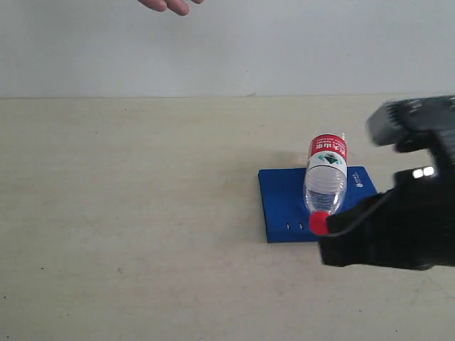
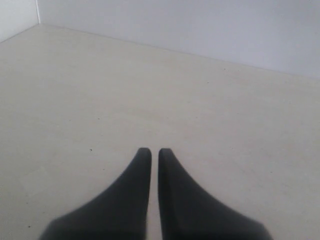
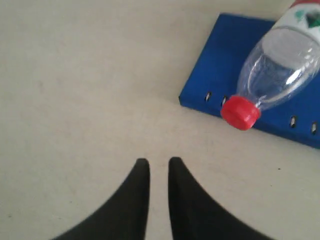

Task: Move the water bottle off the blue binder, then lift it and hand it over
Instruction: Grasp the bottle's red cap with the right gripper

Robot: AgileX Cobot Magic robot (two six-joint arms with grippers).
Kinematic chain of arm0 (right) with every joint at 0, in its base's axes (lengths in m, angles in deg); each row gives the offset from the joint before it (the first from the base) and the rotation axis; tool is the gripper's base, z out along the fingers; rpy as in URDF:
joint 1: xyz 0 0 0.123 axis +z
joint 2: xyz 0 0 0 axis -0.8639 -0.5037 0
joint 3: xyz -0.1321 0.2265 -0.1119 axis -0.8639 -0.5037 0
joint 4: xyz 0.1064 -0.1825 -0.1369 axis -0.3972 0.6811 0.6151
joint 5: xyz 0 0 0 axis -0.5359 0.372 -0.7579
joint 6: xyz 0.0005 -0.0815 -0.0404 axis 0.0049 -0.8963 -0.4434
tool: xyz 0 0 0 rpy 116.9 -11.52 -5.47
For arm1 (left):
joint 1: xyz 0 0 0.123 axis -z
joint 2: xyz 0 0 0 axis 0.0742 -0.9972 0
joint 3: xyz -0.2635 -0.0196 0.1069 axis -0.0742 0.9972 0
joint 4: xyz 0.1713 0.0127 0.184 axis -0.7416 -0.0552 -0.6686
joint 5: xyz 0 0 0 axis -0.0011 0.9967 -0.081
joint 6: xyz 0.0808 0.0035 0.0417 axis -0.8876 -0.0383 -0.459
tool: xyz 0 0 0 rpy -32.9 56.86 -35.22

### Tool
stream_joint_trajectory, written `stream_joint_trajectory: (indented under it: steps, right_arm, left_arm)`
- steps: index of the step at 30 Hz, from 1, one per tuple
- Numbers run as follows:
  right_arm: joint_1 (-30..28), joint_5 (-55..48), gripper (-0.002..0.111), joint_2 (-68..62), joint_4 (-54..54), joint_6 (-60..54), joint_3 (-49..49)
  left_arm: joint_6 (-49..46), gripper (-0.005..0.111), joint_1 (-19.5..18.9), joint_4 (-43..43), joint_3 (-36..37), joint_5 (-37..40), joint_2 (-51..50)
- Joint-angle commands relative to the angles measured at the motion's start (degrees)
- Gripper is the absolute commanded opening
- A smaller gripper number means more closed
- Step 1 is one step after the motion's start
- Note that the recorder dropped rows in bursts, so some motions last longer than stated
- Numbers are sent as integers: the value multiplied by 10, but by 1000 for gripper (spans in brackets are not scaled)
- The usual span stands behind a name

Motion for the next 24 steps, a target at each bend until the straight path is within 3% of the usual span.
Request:
stream_joint_trajectory:
  steps: [1, 3, 5, 6, 12, 15, 20, 24]
  right_arm:
    - [8, 0, 39, -118, 4, -1, 42]
    - [8, -18, 61, -158, 4, 42, 65]
    - [8, -21, 75, -187, 4, 89, 82]
    - [8, -20, 77, -195, 4, 98, 88]
    - [1, -8, 77, -219, 6, 146, 123]
    - [-29, -11, 76, -219, 28, 196, 130]
    - [-96, -53, 62, -219, 35, 212, 130]
    - [-111, -83, 52, -219, 37, 193, 130]
  left_arm:
    - [-5, 5, -1, -3, -1, -1, 2]
    - [-5, 5, -1, -3, -1, -1, 2]
    - [-5, 5, -1, -3, -1, -1, 2]
    - [-5, 5, -1, -3, -1, -1, 2]
    - [-5, 5, -1, -3, -1, -1, 2]
    - [-5, 5, -1, -3, -1, -1, 2]
    - [-5, 5, -1, -3, -1, -1, 2]
    - [-5, 5, -1, -3, -1, -1, 2]
